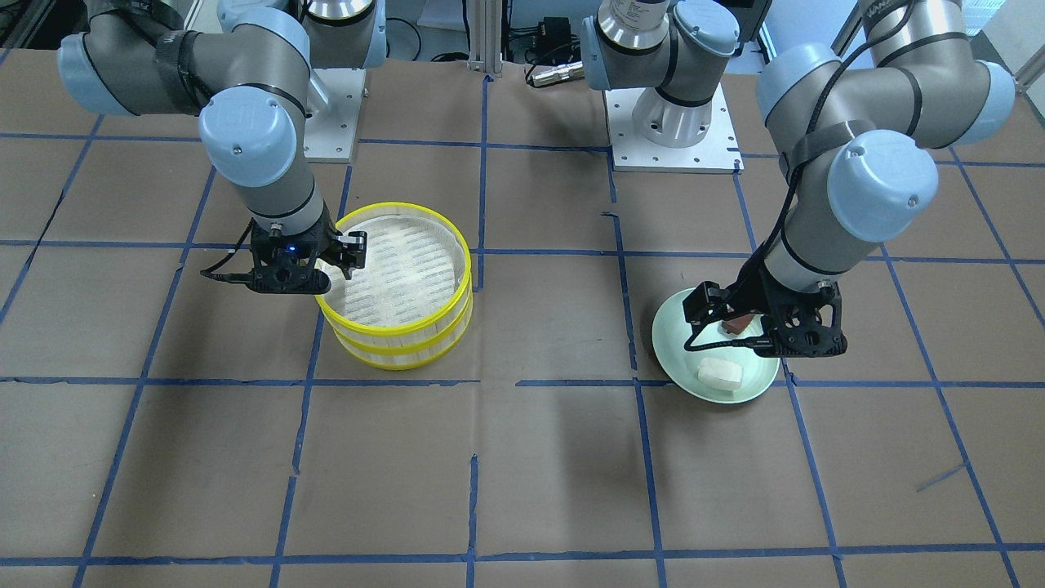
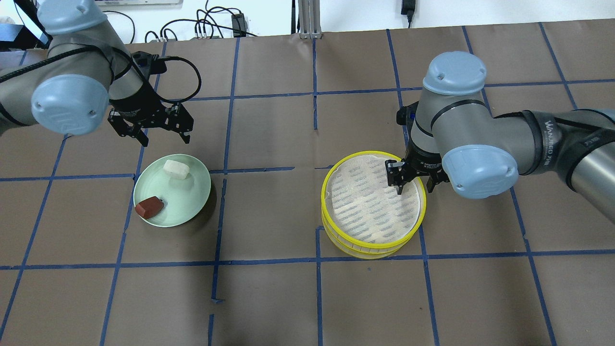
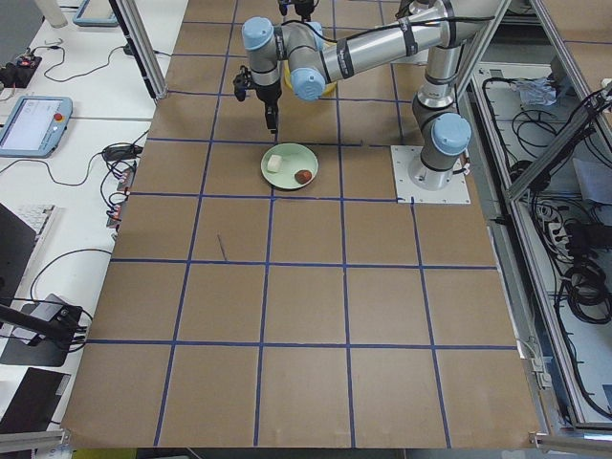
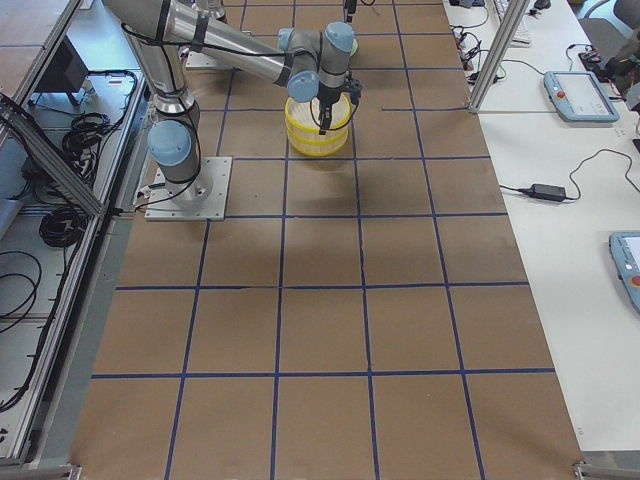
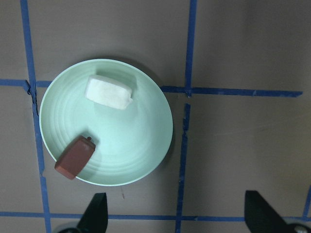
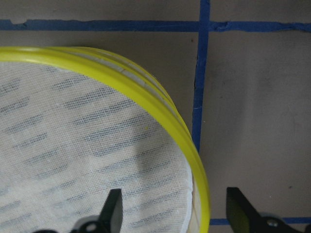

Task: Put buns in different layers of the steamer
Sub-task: 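Move the right gripper to the steamer rim while the left nears the plate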

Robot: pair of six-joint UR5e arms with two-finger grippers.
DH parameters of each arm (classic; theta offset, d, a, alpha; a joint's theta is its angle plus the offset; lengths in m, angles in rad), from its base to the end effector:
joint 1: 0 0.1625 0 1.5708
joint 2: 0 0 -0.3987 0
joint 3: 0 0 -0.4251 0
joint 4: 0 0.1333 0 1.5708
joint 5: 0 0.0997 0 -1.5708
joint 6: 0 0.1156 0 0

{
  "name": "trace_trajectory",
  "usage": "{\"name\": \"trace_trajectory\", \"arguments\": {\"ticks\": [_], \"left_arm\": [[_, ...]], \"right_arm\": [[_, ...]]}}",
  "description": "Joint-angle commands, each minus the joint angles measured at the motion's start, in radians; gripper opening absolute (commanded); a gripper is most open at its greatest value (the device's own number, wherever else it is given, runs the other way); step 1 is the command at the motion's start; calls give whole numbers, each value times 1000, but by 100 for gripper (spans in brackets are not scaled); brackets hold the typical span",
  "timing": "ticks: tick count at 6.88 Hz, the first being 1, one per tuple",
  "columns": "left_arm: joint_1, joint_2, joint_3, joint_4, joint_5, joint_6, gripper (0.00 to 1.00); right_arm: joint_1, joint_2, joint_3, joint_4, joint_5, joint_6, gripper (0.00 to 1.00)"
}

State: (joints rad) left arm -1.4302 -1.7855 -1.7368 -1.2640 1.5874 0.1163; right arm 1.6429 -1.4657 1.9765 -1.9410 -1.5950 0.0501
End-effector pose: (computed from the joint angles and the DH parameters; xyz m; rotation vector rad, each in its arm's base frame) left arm -0.0501 -0.5833 0.2715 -0.0371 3.1322 0.1182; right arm 0.1658 -0.4845 0.2228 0.0368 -3.1012 -0.2157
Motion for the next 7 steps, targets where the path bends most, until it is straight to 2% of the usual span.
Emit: {"name": "trace_trajectory", "arguments": {"ticks": [1, 4, 5, 7], "left_arm": [[4, -38, -17, 63, 37, 6, 98], [4, -49, 0, 69, 37, 5, 98], [4, -66, -3, 99, 37, 6, 98], [4, -78, -4, 124, 39, 5, 98]], "right_arm": [[0, 1, 4, 4, -37, -9, 21], [-2, -1, 4, 4, -48, -62, 19], [-2, -2, 1, 8, -80, -70, 18], [-6, -18, -2, 22, -88, -88, 8]]}}
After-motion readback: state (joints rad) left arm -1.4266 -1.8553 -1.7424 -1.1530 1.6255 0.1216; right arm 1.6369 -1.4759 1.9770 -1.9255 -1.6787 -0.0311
